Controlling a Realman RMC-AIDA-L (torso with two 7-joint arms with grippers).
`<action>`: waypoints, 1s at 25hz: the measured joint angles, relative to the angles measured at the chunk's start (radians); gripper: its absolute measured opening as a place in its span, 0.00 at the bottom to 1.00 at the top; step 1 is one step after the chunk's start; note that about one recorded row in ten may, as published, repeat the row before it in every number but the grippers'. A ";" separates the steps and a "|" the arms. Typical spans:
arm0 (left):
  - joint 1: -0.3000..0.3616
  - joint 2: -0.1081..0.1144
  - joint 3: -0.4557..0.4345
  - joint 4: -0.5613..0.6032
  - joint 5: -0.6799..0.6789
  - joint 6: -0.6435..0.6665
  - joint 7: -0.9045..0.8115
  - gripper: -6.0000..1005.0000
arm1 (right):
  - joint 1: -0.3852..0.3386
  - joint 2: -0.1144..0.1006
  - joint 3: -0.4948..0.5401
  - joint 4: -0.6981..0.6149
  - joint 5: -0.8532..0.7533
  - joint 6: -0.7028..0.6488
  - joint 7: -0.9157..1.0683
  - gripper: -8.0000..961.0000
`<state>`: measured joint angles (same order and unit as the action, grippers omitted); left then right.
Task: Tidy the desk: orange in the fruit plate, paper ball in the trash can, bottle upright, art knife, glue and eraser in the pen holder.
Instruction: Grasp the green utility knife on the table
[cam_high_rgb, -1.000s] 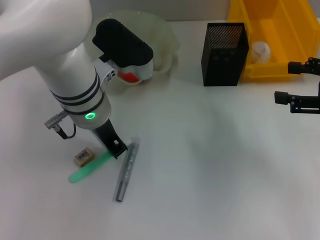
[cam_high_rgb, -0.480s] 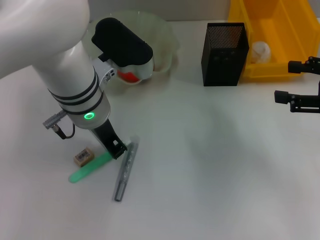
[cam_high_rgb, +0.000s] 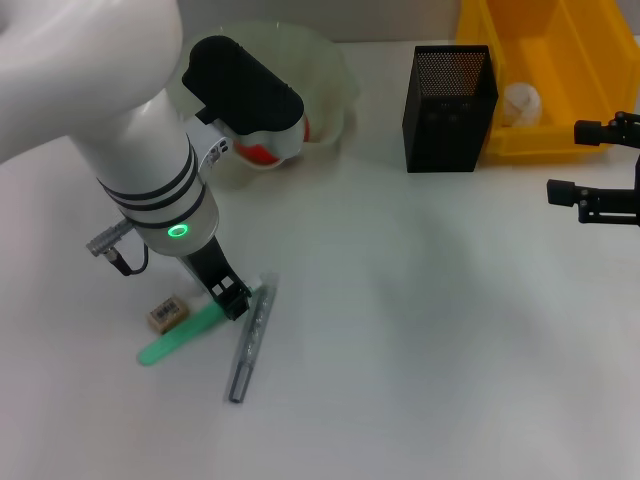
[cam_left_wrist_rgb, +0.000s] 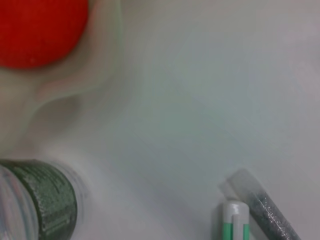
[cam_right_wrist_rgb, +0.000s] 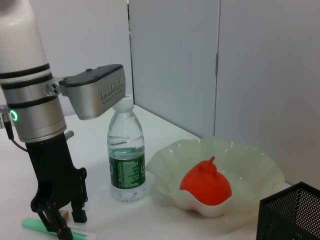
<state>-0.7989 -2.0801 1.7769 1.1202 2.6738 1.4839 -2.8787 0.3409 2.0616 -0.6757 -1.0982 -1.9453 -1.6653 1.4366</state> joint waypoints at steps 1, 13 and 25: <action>0.000 0.000 0.001 -0.003 0.000 -0.002 0.000 0.41 | 0.000 0.000 0.000 0.000 0.000 0.001 0.000 0.83; -0.002 0.000 0.027 -0.012 0.002 -0.024 -0.001 0.39 | 0.002 0.000 -0.001 0.000 -0.001 0.004 -0.001 0.82; -0.004 0.000 0.062 -0.019 0.002 -0.037 0.005 0.19 | 0.001 0.000 -0.001 0.007 -0.001 0.015 0.000 0.82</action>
<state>-0.8030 -2.0798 1.8393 1.1010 2.6760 1.4472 -2.8739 0.3420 2.0617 -0.6765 -1.0917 -1.9467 -1.6507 1.4361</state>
